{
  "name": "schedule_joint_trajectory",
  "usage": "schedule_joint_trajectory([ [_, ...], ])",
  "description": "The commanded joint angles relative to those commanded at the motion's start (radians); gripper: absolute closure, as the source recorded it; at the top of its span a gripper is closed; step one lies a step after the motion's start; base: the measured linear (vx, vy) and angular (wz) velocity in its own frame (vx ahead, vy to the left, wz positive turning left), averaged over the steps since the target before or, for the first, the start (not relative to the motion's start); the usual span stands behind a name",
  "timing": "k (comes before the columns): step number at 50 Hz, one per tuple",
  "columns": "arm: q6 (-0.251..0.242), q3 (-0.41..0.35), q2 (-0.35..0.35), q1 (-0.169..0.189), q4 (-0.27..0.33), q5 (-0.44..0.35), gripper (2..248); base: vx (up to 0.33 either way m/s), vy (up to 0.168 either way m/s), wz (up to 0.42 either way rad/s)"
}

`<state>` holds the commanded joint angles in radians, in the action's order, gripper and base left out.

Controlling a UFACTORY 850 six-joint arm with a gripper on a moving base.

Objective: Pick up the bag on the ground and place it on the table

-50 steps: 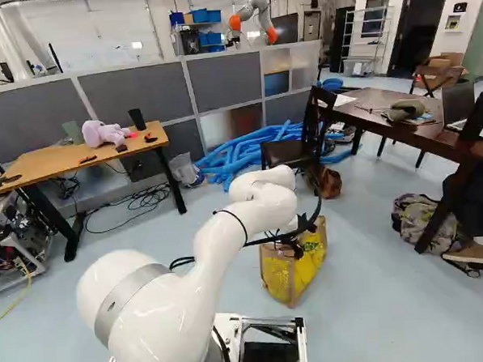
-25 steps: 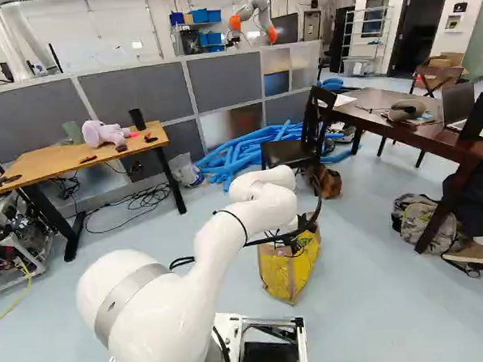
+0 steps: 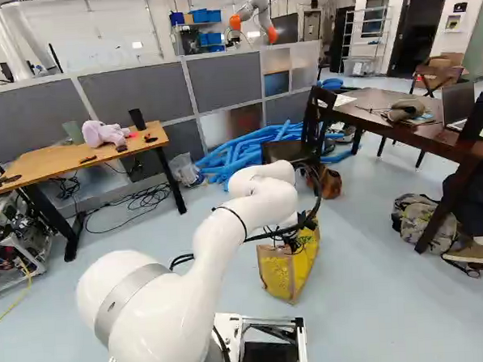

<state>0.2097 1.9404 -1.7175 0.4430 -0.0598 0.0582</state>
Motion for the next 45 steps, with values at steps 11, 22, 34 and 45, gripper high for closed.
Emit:
schedule_joint_trajectory([
  [11,0.000,-0.056,0.048,-0.006,0.000,0.011,229,0.000,0.000,0.000],
  [22,0.000,-0.116,0.098,-0.015,0.000,0.030,229,0.000,0.000,0.000],
  [34,0.000,-0.183,0.152,-0.026,0.000,0.056,229,0.000,0.000,0.000],
  [45,0.000,-0.242,0.201,-0.038,0.000,0.080,229,0.000,0.000,0.000],
])
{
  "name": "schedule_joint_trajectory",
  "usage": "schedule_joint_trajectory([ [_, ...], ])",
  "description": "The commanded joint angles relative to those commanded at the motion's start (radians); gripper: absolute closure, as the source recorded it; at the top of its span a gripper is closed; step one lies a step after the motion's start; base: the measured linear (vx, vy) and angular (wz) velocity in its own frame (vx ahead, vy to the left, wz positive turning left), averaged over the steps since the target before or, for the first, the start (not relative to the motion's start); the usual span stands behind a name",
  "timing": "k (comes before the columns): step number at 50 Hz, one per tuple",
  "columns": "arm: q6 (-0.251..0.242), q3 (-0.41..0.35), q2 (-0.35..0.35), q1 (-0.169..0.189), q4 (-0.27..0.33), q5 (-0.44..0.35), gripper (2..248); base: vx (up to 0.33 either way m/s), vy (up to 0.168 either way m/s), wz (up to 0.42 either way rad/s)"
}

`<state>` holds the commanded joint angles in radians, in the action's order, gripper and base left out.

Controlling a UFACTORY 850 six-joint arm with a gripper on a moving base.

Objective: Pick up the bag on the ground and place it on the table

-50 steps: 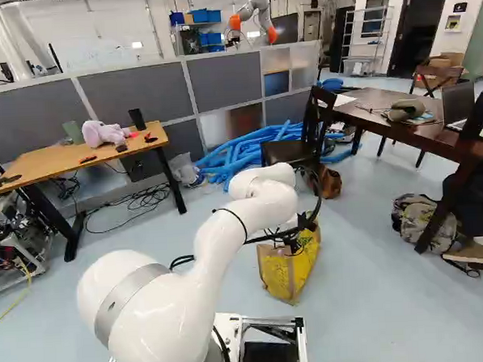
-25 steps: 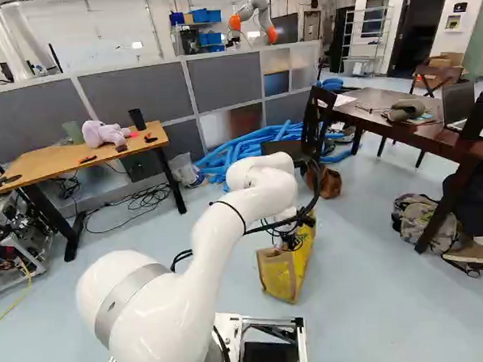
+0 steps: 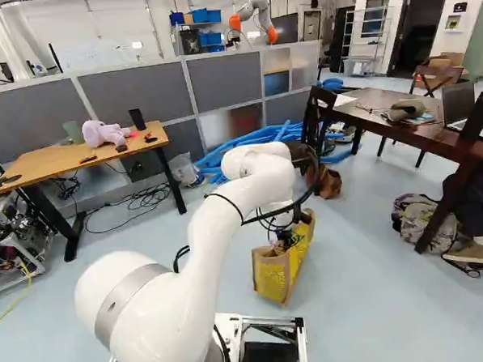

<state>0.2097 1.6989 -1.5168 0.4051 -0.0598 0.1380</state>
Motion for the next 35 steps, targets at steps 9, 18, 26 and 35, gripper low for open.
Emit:
schedule_joint_trajectory([
  [9,0.000,-0.048,0.040,-0.010,0.000,0.021,229,0.000,0.000,0.000],
  [18,0.000,-0.102,0.081,-0.022,0.000,0.042,229,0.000,0.000,0.000],
  [26,0.000,-0.153,0.119,-0.033,0.000,0.046,229,0.000,0.000,0.000],
  [35,0.000,-0.209,0.161,-0.041,0.000,0.040,229,0.000,0.000,0.000],
])
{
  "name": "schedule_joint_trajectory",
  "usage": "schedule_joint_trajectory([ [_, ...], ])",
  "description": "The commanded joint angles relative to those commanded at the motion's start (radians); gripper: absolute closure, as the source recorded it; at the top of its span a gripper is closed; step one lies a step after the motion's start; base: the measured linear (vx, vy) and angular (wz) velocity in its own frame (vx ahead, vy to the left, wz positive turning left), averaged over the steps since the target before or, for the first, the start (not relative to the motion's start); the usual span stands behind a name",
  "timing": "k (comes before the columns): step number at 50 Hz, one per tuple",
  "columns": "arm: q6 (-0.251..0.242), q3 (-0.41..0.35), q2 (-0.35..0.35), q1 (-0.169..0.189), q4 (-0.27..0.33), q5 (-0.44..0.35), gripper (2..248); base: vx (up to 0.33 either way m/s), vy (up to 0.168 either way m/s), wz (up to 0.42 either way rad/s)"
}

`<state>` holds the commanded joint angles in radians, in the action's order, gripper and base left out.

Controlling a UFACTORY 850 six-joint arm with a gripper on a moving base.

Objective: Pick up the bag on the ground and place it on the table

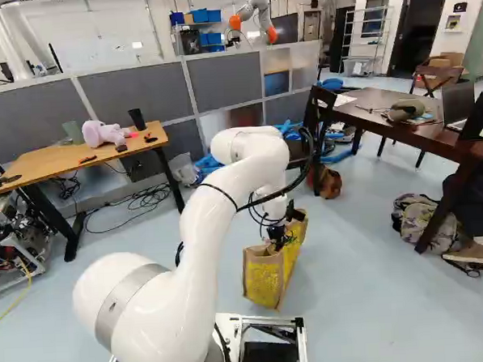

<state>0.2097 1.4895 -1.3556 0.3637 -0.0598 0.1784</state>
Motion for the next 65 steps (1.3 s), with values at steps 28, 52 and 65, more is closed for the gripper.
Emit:
schedule_joint_trajectory([
  [28,0.000,-0.179,0.133,-0.016,0.000,-0.035,229,0.000,0.000,0.000],
  [52,0.000,-0.323,0.248,-0.019,0.000,-0.122,229,0.000,0.000,0.000],
  [65,0.000,-0.400,0.311,-0.018,0.000,-0.177,229,0.000,0.000,0.000],
])
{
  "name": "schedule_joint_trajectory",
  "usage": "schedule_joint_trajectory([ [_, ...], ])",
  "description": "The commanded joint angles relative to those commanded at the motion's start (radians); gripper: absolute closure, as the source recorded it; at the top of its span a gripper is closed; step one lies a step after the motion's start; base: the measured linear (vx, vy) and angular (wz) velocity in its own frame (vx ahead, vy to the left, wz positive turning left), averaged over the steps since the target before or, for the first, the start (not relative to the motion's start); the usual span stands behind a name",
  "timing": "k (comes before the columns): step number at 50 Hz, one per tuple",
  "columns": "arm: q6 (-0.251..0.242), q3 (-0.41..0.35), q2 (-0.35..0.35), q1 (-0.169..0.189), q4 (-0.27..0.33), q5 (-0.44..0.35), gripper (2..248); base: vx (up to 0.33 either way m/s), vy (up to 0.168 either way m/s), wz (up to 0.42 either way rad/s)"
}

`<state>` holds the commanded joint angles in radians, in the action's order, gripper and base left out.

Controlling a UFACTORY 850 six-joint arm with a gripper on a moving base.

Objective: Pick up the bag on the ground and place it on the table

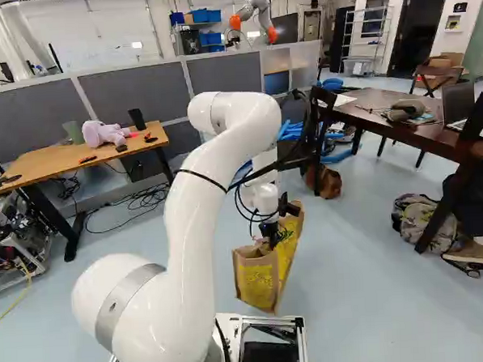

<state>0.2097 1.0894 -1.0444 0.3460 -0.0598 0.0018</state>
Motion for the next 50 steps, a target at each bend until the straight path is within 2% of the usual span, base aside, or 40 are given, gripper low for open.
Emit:
schedule_joint_trajectory([
  [50,0.000,-0.258,0.248,0.009,0.000,-0.133,229,0.000,0.000,0.000],
])
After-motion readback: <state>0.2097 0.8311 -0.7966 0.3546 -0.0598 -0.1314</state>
